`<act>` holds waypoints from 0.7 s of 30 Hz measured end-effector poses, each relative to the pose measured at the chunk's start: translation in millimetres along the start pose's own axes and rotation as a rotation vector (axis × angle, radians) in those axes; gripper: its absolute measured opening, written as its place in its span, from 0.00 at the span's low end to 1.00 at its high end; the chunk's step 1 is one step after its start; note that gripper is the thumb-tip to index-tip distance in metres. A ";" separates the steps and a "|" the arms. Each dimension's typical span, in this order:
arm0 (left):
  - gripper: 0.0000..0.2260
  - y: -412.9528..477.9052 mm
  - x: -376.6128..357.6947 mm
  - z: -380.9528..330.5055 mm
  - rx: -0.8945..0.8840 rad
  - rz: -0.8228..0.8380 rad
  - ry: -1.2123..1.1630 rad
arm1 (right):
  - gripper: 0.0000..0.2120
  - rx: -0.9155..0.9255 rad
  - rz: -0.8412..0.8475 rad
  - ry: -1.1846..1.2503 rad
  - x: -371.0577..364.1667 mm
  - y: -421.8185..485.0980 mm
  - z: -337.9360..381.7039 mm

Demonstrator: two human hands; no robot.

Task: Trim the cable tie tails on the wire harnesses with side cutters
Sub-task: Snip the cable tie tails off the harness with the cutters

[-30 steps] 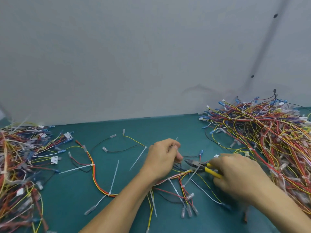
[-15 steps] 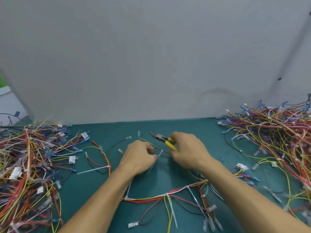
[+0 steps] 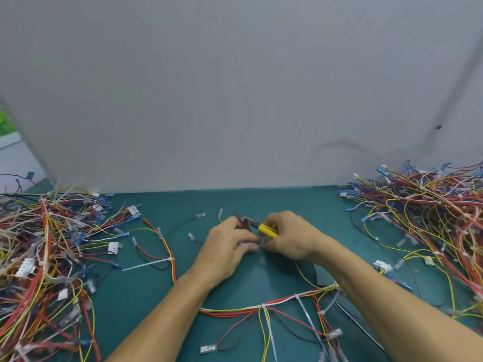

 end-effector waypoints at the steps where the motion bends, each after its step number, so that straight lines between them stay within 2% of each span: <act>1: 0.05 -0.6 -0.1 1.3 0.020 -0.015 -0.025 | 0.08 -0.001 -0.008 -0.003 1.7 -2.3 0.8; 3: 0.04 -1.1 -0.4 3.9 0.072 -0.006 -0.083 | 0.07 -0.014 -0.059 -0.071 8.9 -9.4 1.0; 6: 0.05 0.4 1.8 8.4 0.169 0.069 -0.152 | 0.05 -0.017 -0.146 -0.321 26.0 -24.2 0.1; 9: 0.07 2.0 4.6 11.4 0.216 0.126 -0.153 | 0.03 0.004 -0.152 -0.502 34.8 -40.1 0.8; 11: 0.07 2.7 5.4 11.5 0.232 0.144 -0.160 | 0.09 0.027 -0.129 -0.588 33.9 -47.8 4.0; 13: 0.07 2.4 4.4 10.3 0.239 0.154 -0.159 | 0.13 0.045 -0.110 -0.634 31.4 -51.4 8.8; 21: 0.08 1.7 3.7 9.0 0.238 0.166 -0.148 | 0.13 0.033 -0.044 -0.731 22.5 -46.6 15.8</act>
Point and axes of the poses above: each hand's wrist, its own y-axis towards the middle knuckle, its own x-axis out of the back of the hand, z = x × y, the point moved 4 cm from there along y, towards the middle knuckle, and after that the axes turned 4 degrees about x, right-handed, at the moved point
